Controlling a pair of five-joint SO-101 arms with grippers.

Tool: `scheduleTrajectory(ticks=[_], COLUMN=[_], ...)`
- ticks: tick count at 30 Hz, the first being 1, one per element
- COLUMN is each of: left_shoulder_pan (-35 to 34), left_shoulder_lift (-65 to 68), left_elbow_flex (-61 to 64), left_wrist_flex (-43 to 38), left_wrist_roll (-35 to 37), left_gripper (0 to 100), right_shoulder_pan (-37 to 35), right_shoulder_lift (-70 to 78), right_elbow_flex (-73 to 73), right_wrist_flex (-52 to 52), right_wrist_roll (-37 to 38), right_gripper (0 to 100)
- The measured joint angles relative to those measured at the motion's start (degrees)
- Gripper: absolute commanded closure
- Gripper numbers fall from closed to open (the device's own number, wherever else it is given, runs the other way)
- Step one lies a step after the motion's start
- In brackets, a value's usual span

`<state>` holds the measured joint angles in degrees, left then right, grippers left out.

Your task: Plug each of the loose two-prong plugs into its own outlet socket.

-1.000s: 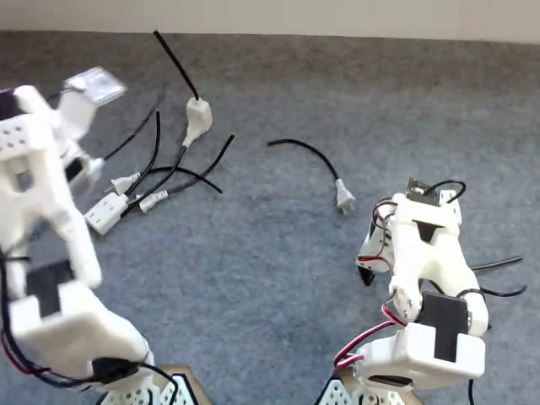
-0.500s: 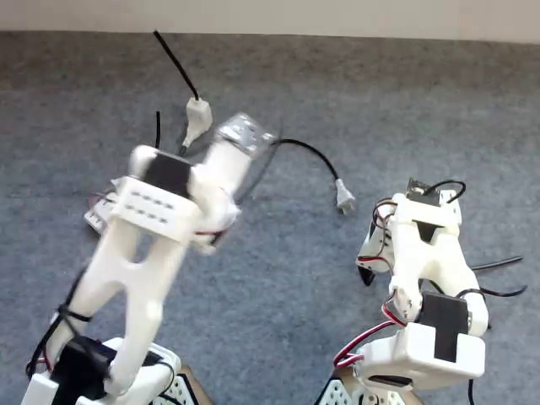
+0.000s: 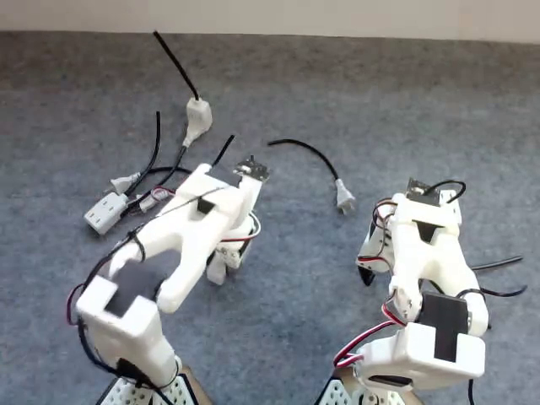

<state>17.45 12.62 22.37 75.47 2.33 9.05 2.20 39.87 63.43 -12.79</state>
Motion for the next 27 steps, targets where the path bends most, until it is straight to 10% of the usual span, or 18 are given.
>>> scheduleTrajectory(ticks=[27], left_shoulder_pan=[3.08], left_shoulder_lift=[-14.42], left_elbow_flex=[5.54], left_wrist_flex=[4.75], left_wrist_roll=[-4.57], left_gripper=[79], right_shoulder_pan=[0.0], right_shoulder_lift=[0.0], right_elbow_flex=[0.0], right_wrist_flex=[0.0], right_wrist_roll=[0.0], right_gripper=[74.1])
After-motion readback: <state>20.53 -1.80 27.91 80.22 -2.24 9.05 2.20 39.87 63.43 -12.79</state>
